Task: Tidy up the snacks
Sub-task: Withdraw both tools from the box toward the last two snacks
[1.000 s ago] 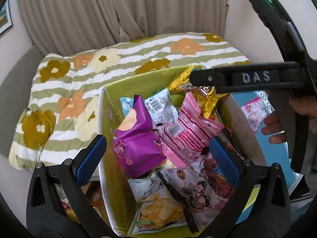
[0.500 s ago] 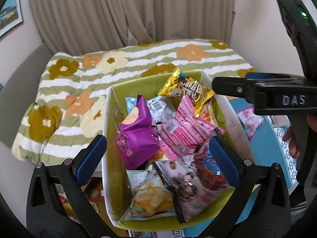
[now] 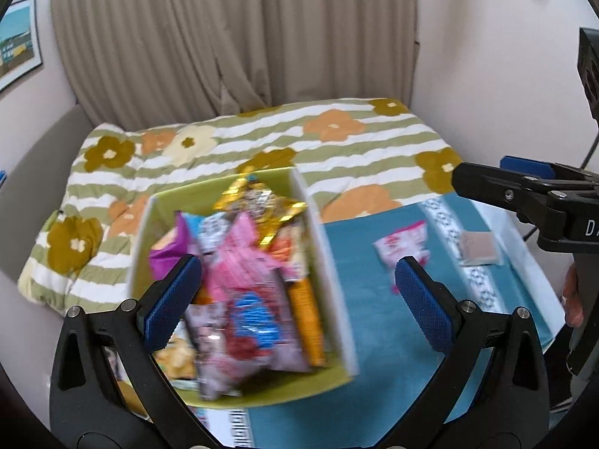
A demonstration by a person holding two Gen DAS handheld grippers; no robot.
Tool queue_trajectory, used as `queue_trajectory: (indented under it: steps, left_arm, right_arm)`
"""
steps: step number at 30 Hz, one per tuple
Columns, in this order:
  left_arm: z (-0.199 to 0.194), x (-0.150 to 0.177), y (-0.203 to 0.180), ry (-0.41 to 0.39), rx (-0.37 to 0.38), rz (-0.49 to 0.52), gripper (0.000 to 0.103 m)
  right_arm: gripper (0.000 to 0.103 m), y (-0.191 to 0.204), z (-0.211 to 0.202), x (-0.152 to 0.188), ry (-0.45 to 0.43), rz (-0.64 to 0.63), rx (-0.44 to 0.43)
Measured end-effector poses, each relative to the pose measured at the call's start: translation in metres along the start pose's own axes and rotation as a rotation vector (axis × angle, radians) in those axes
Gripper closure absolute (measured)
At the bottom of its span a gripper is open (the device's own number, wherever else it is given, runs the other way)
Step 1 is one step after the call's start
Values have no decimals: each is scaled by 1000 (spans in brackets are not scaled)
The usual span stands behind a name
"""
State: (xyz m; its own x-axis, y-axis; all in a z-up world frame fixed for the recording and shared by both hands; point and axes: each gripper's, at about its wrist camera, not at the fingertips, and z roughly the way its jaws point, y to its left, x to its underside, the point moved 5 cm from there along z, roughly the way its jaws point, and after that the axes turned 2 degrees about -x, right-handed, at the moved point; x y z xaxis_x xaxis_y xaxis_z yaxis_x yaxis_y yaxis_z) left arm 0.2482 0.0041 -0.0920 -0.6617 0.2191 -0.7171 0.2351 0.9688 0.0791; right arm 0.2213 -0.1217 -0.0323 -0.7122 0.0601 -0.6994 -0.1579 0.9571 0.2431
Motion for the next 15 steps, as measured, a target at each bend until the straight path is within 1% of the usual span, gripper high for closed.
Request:
queue_trajectory:
  steps: [7,9,11,15]
  left_arm:
    - [8,-2,-69,14,31,1,1]
    - [18,0,-88,32,40,-9,1]
    - [29,1,-104,46,47,-20,1]
    - [63,4,-129,100,61,-36,1]
  right_arm:
    - [0,-72,-43,18,-32,61,79]
    - [0,-95,-51,25,-33,74,110]
    - [0,-112,-57,32,-28,90,124]
    - [0,-151,-57,52,-16,139,160]
